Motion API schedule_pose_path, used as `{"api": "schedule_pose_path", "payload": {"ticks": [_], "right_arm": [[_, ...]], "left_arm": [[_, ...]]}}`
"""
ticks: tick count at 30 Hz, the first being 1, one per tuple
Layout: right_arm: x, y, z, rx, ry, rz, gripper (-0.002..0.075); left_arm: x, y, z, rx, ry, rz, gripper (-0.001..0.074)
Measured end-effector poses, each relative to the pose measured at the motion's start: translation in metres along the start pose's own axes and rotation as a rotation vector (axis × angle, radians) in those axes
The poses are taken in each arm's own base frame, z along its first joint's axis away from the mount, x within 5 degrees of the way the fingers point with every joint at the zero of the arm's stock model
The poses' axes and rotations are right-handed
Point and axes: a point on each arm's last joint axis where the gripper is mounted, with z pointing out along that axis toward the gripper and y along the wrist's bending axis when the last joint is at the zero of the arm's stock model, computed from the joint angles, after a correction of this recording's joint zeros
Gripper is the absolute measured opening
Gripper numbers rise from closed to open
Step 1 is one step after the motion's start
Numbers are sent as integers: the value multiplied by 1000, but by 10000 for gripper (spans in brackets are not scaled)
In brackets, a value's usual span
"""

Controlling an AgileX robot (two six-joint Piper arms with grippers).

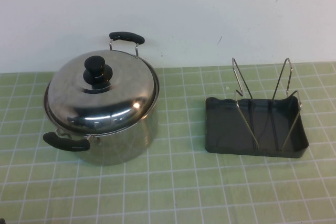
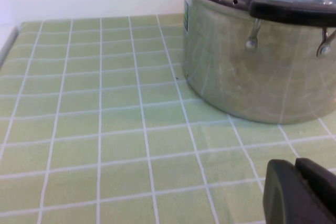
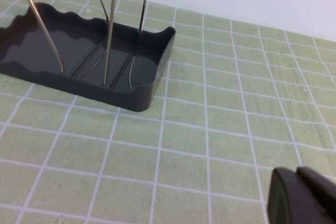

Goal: Put pot lid on rack

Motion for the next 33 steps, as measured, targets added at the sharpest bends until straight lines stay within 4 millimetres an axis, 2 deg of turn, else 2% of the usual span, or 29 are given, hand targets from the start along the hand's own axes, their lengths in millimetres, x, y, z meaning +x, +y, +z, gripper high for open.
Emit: {"api": "schedule_pose_path", "payload": {"ticks": [5, 14, 18, 26, 29, 33], "right_arm": [[-4, -1, 0, 12, -57, -13, -1], [-40, -6, -10, 93, -465, -75, -1], [-52, -8, -17, 123, -619, -81, -1], [-64, -11, -28, 193, -785, -120, -1], [-66, -12, -29, 211, -799, -135, -1], [-86, -16, -41, 231, -761, -205, -1]], "left_arm": [[-9, 0, 0, -3, -103, 37, -2], [-56, -5, -19, 30, -666, 81, -2], [-66, -6, -28, 42, -817, 85, -2], [-70, -6, -33, 45, -886, 55, -2], [-69, -4, -30, 38, -813, 19, -2], [-94, -6, -41, 35, -727, 16, -2]]}}
